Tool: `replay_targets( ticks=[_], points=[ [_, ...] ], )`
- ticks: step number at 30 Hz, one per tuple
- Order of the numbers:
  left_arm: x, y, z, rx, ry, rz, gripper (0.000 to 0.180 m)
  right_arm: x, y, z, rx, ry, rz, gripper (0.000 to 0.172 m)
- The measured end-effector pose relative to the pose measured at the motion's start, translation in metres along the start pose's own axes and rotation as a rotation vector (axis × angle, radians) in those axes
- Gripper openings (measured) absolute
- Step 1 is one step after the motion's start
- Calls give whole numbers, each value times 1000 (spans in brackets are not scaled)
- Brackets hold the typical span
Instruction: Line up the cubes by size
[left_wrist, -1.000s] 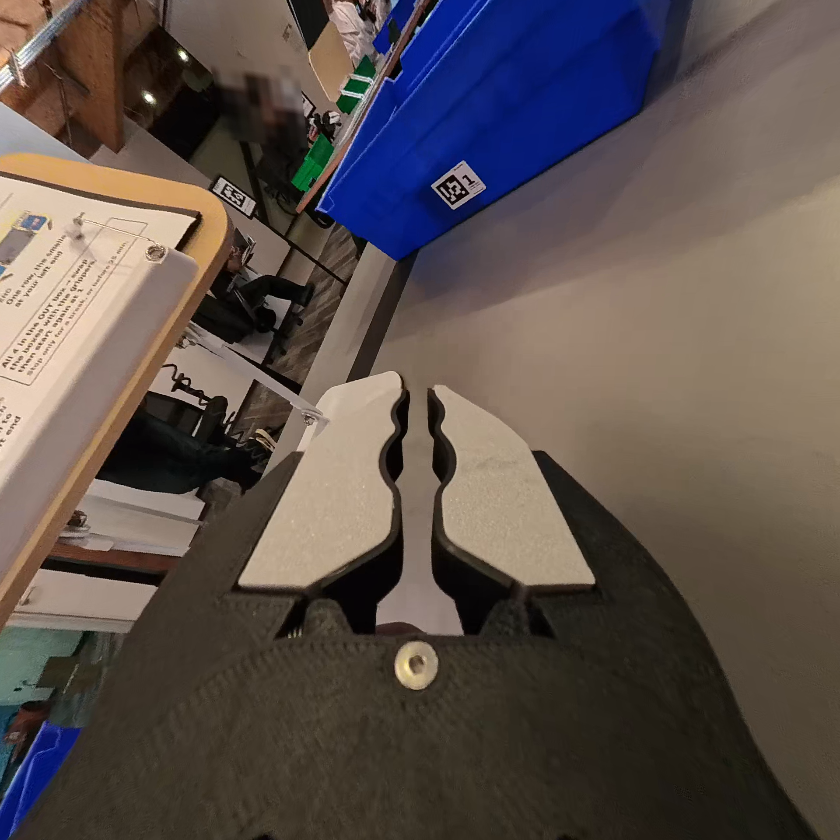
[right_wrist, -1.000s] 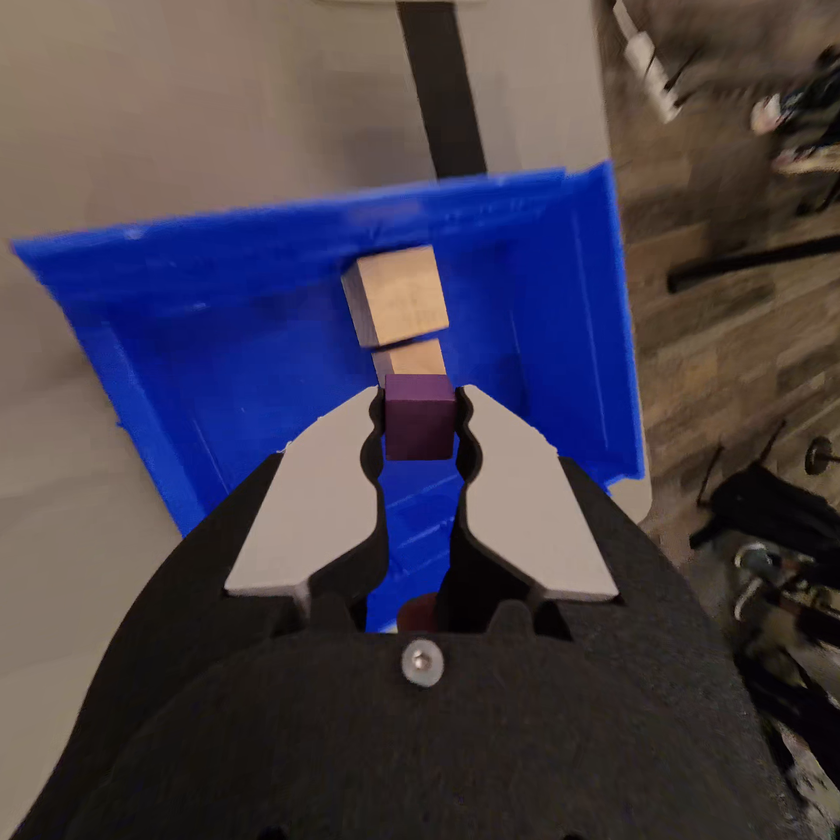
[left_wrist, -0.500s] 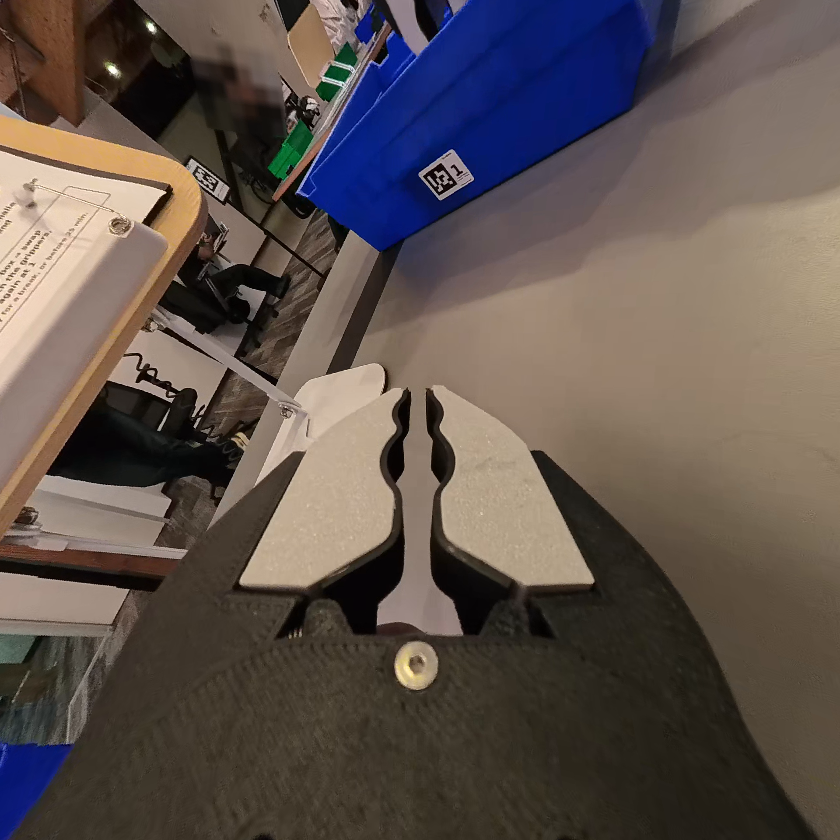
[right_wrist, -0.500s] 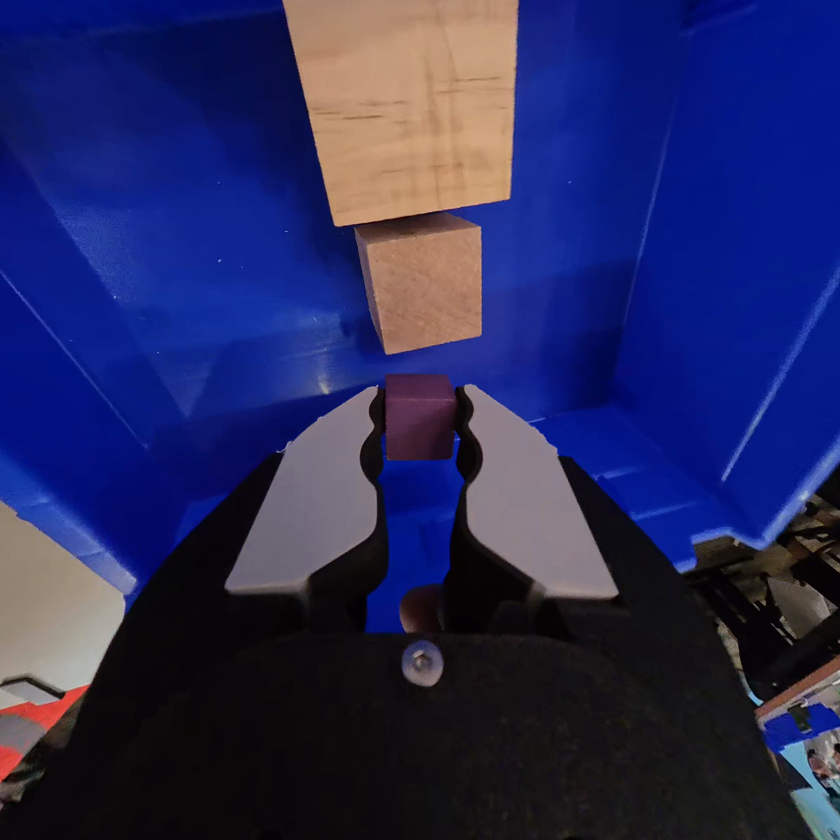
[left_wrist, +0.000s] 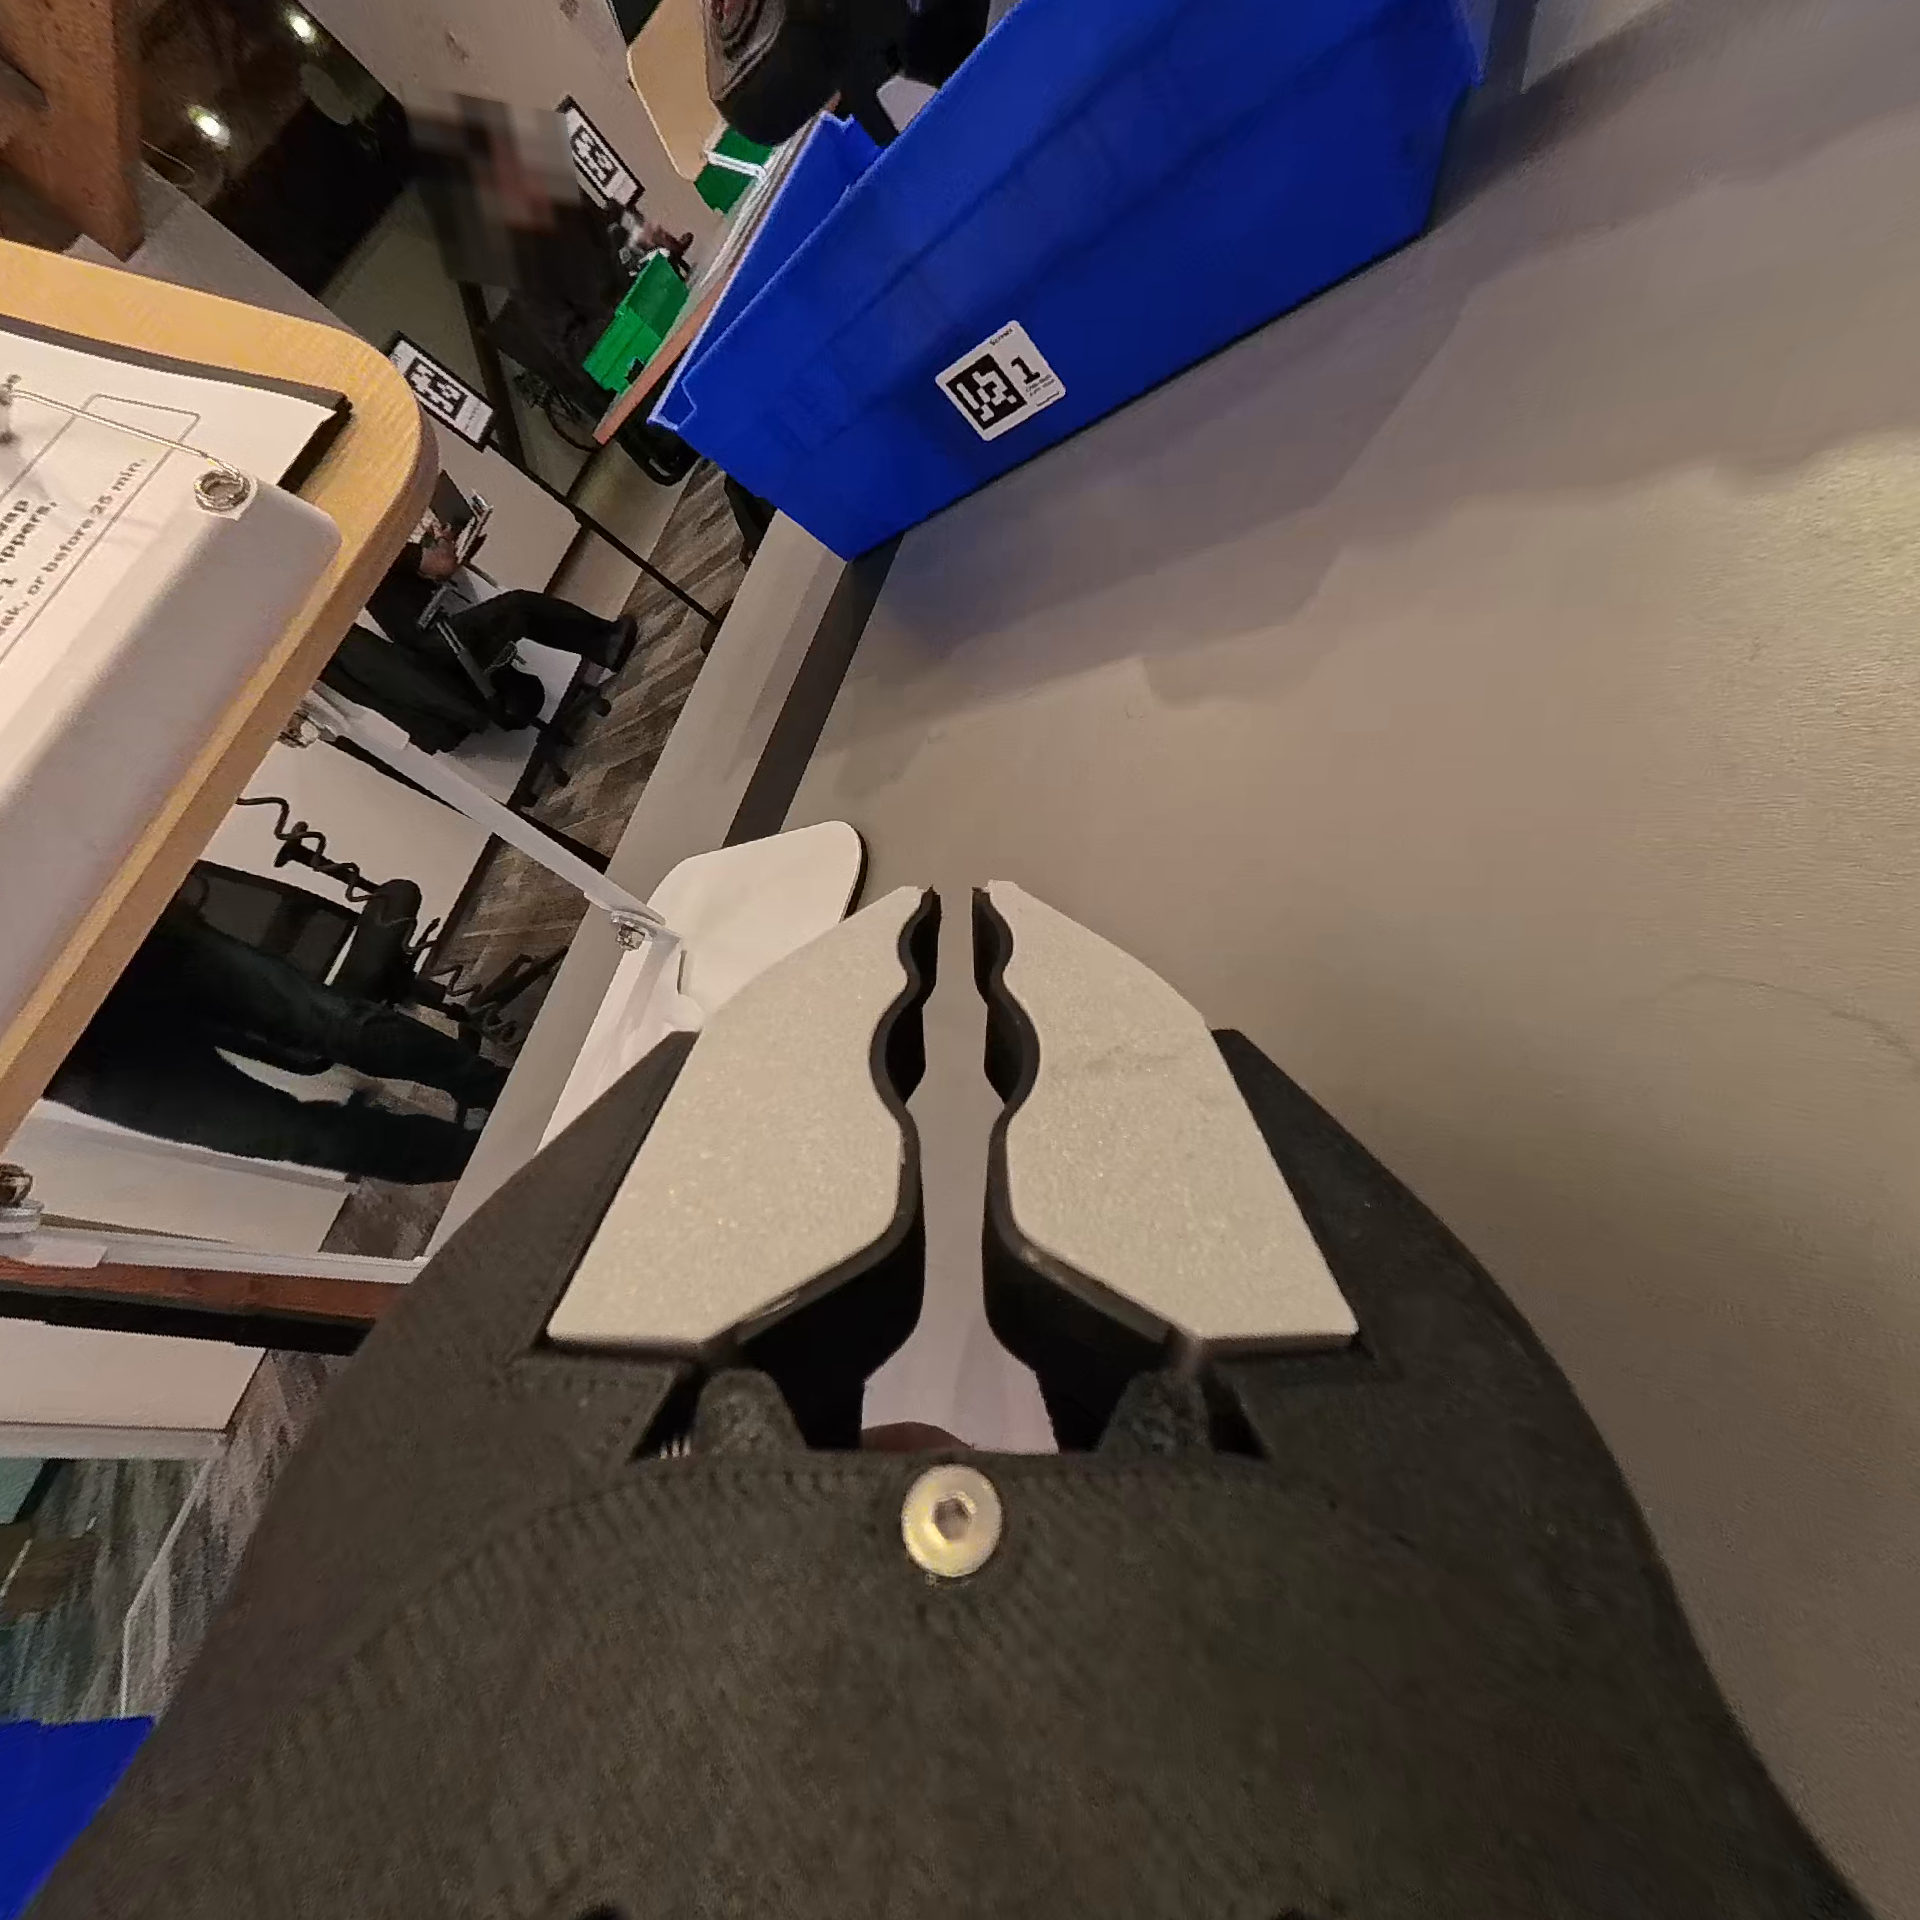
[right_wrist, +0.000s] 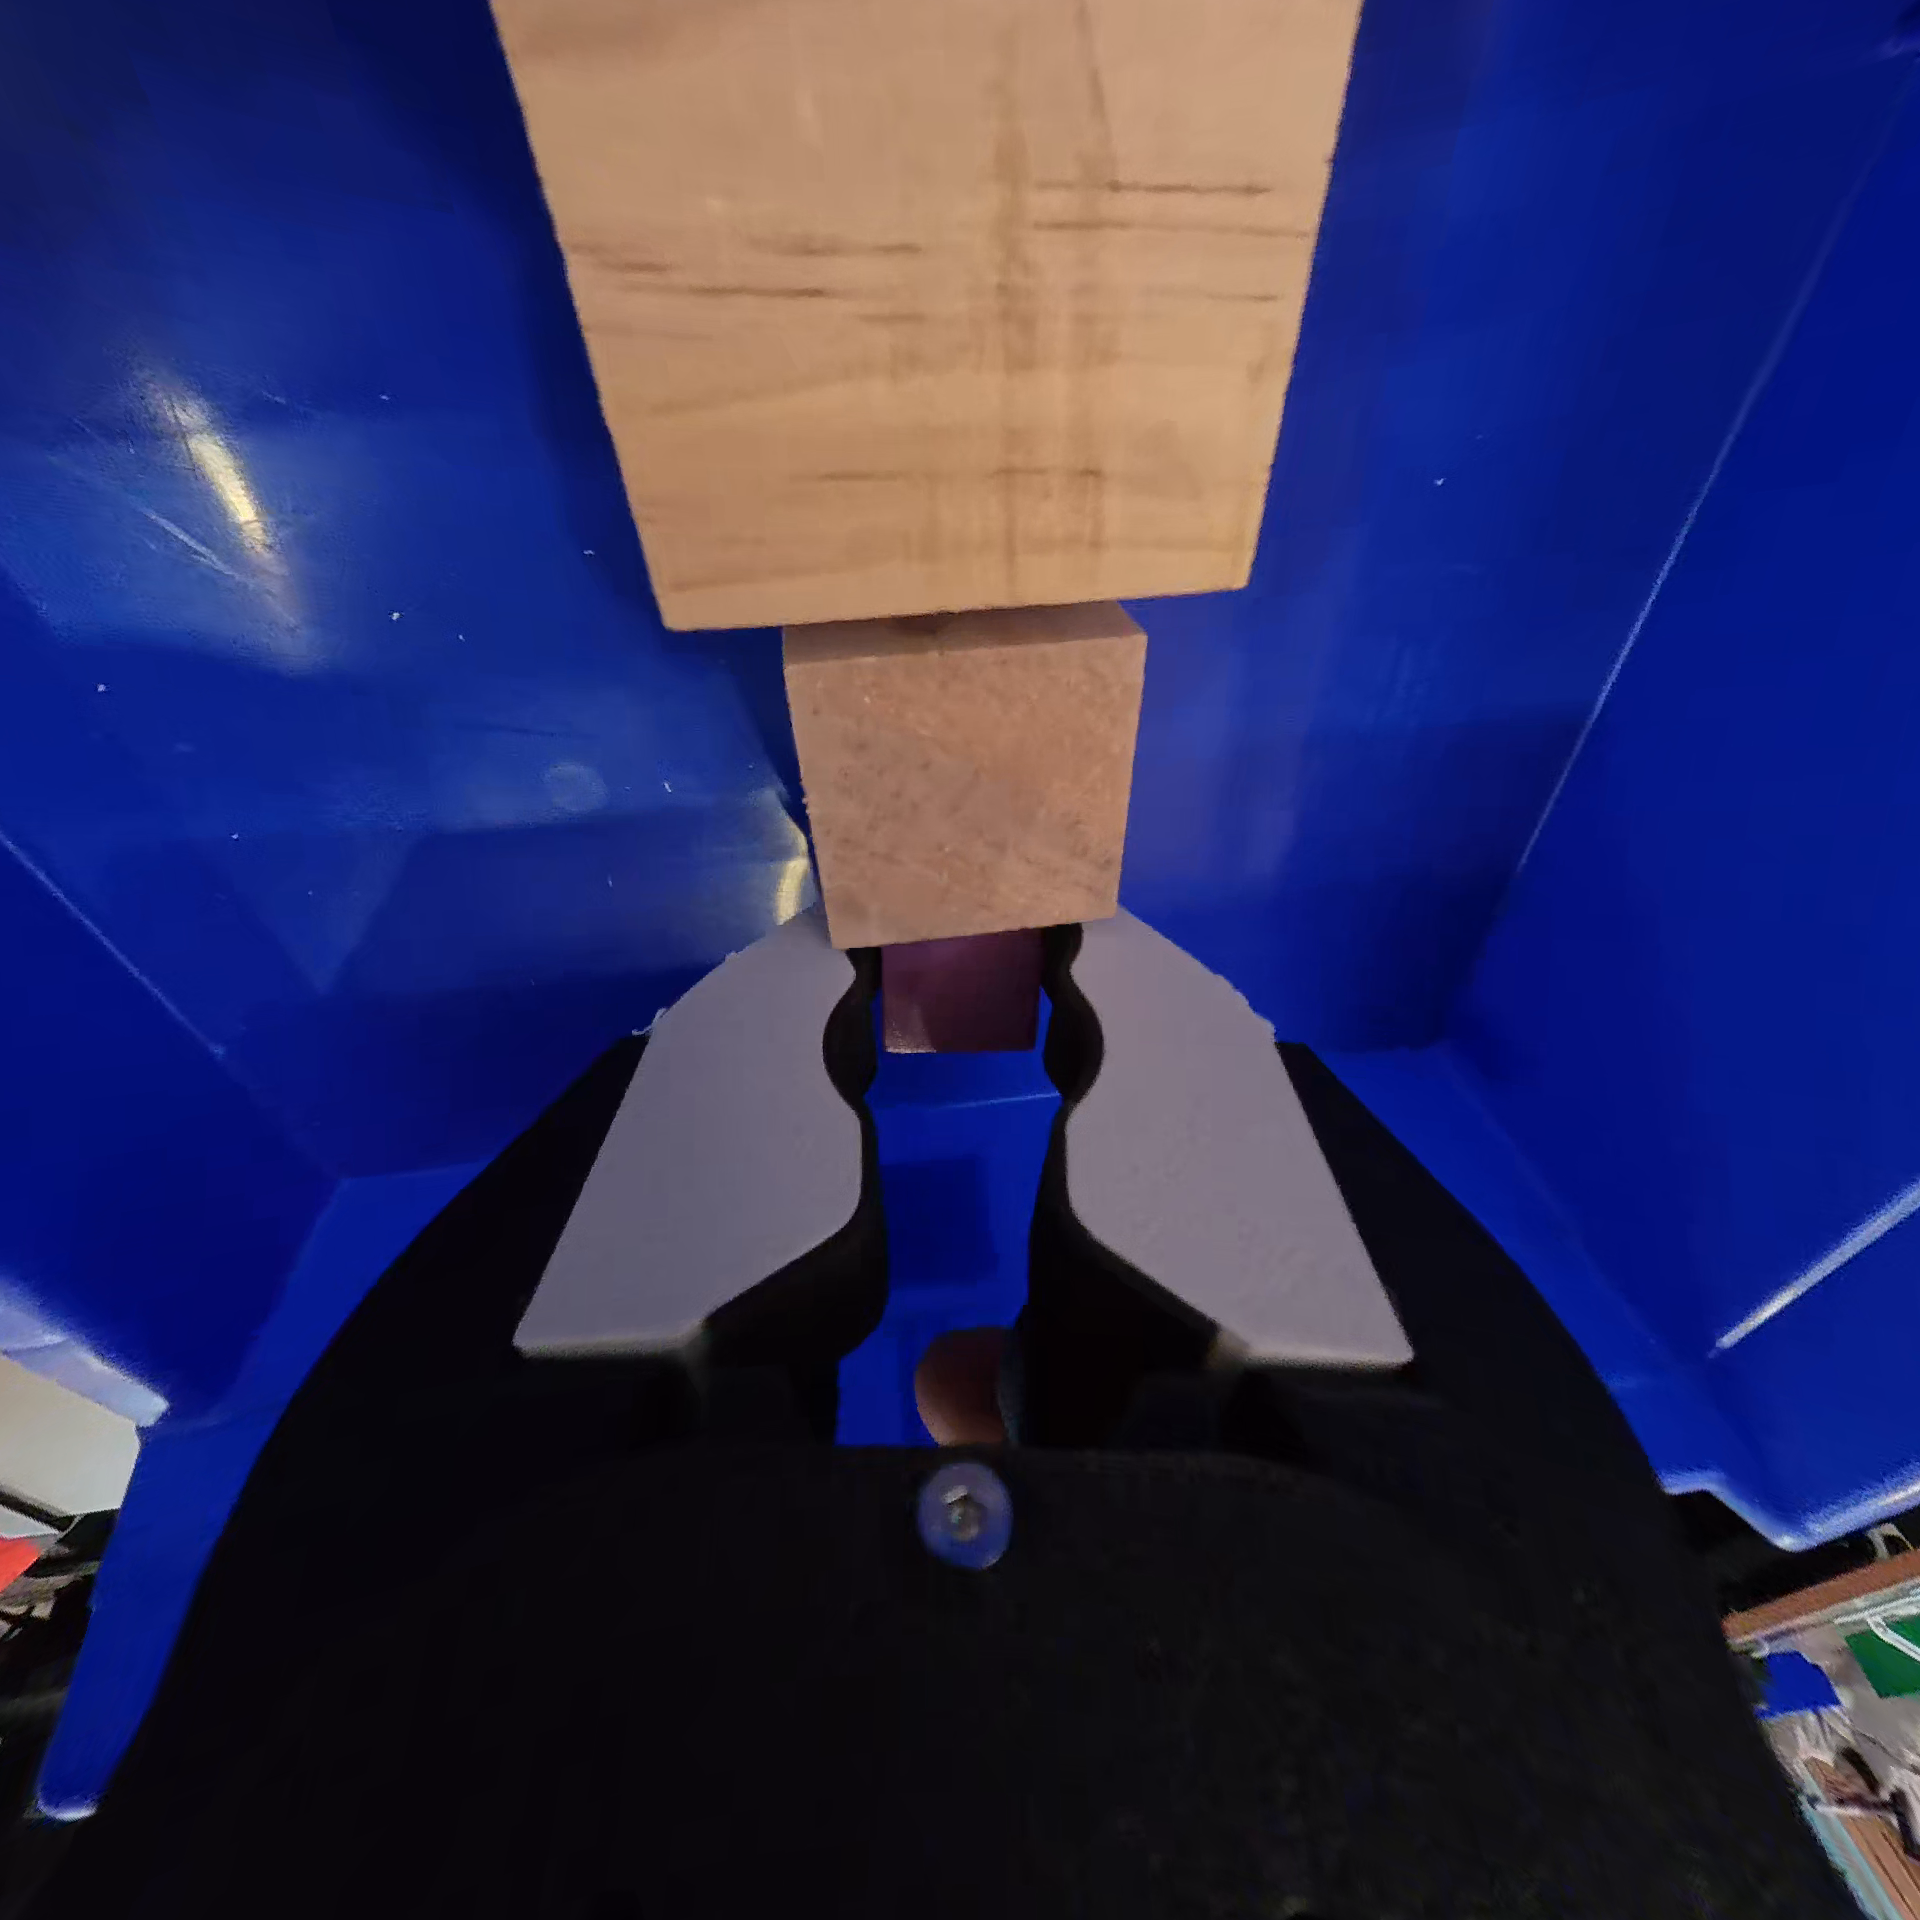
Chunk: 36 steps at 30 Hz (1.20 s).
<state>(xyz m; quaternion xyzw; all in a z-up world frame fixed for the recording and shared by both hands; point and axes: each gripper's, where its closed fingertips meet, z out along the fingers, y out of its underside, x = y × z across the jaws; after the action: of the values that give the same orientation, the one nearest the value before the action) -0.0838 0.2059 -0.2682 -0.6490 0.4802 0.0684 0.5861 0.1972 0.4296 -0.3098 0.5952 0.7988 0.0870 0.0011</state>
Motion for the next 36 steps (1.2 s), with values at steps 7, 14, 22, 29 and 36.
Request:
replay_targets(
  ticks=[7, 14, 22, 29, 36],
  points=[
    [1, 1, 0, -2, 5, -3, 6, 0, 1, 4, -31, -8, -17, 29],
    [1, 1, 0, -4, 8, -2, 5, 0, 2, 5, -56, -12, -18, 29],
    [2, 1, 0, -4, 13, -4, 5, 1, 3, 2, -60, -5, -2, 35],
    [2, 2, 1, -7, 16, -9, 5, 5, 6, -10, -69, 27, 7, 34],
    [1, 2, 1, -8, 8, -12, 7, 4, 16, -43, -78, 117, 34, 35]
  ],
)
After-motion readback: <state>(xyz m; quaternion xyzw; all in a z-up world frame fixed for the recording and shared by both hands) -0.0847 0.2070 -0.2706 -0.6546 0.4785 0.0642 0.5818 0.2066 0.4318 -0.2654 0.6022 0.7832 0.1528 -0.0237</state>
